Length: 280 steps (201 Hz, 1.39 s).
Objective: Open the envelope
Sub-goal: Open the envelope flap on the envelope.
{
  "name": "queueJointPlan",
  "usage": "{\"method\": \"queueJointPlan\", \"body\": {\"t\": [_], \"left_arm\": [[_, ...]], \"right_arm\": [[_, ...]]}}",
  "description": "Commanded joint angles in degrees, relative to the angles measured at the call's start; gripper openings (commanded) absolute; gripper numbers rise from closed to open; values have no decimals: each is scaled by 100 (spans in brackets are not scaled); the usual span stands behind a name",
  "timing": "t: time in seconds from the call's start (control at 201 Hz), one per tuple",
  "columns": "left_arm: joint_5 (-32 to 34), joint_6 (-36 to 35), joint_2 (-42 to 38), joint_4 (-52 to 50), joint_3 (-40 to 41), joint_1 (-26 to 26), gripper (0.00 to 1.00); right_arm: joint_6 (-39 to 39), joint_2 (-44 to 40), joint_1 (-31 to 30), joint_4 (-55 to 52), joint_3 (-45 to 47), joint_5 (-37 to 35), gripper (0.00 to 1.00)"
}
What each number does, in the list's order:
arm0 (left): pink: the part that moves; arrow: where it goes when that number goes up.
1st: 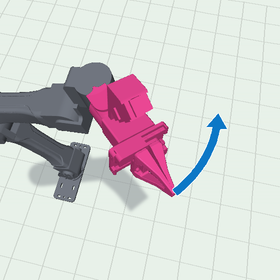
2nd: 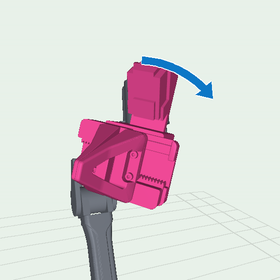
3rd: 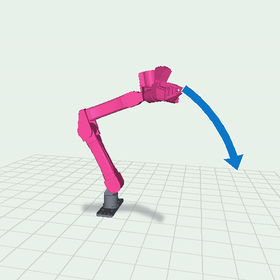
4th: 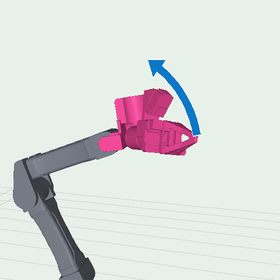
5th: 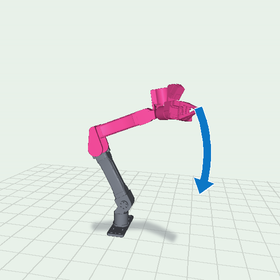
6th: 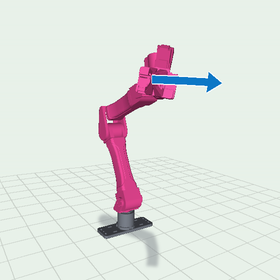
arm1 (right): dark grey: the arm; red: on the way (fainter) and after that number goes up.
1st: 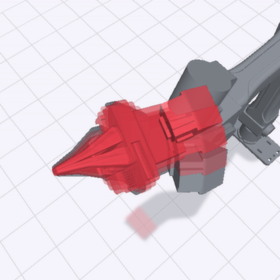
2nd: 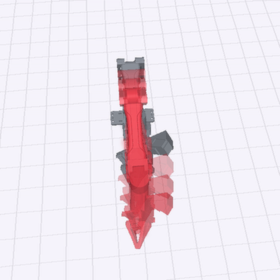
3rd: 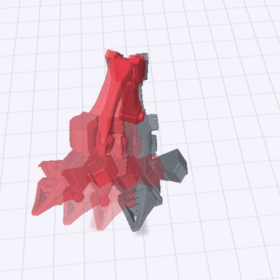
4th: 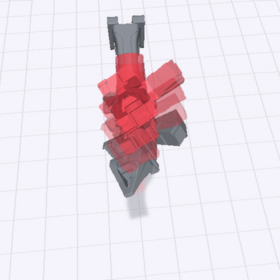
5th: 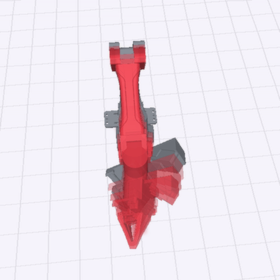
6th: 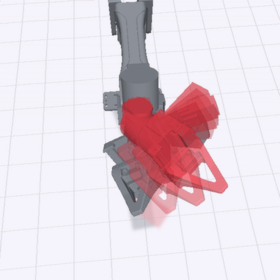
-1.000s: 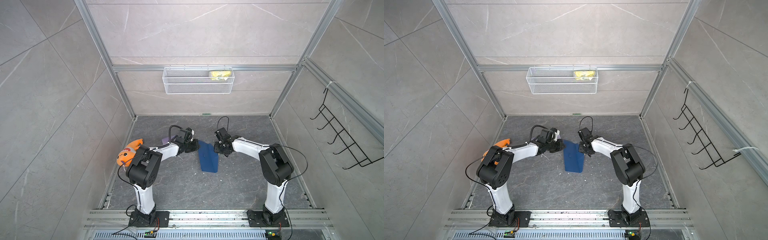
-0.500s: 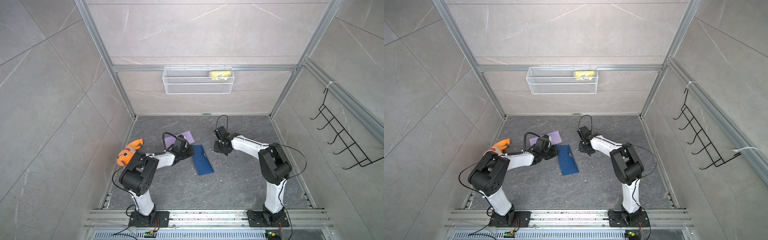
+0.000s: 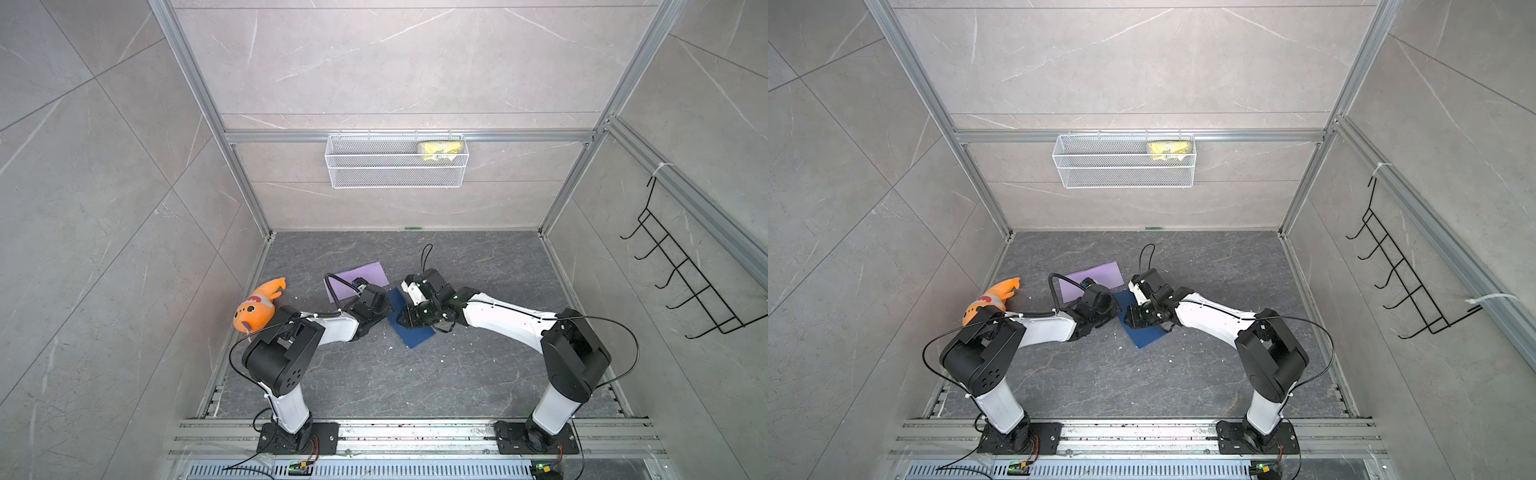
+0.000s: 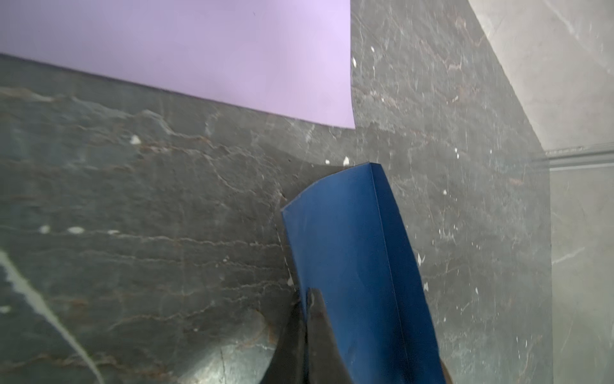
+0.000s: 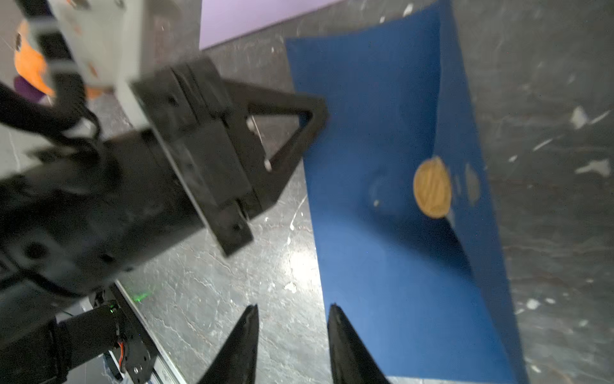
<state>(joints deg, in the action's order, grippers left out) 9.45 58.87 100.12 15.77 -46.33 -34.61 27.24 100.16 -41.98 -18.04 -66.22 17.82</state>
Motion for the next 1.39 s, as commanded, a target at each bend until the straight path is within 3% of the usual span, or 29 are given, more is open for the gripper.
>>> {"method": "queueJointPlan", "body": {"t": [0.0,0.124,0.488,0.692,0.796,0.861,0.981,1.22,1.389], "left_arm": [[329,207,-70,-21,106,22,0],[260,208,0,-2,89,14,0],[134,161,249,286,196,0,0],[19,11,258,418,309,3,0],[0,-131,148,407,404,-2,21],[77,-240,-47,403,558,-16,46],[251,-662,-636,254,885,-16,67],[-305,-2371,-1376,-123,841,-48,69],[-1575,-2819,-759,308,314,-53,69]], "right_arm": [[70,105,76,297,269,34,36],[82,362,80,332,192,-380,33],[36,1508,242,-726,-1320,-2892,33],[18,2050,304,-1186,-2039,-3062,33],[34,2287,300,-1342,-2270,-2920,33],[90,2297,298,-1254,-2208,-2809,33],[112,2399,295,-1251,-2289,-2626,33],[-15,2588,277,-1388,-2587,-2388,31],[-91,2561,277,-1316,-2667,-2189,30]]}}
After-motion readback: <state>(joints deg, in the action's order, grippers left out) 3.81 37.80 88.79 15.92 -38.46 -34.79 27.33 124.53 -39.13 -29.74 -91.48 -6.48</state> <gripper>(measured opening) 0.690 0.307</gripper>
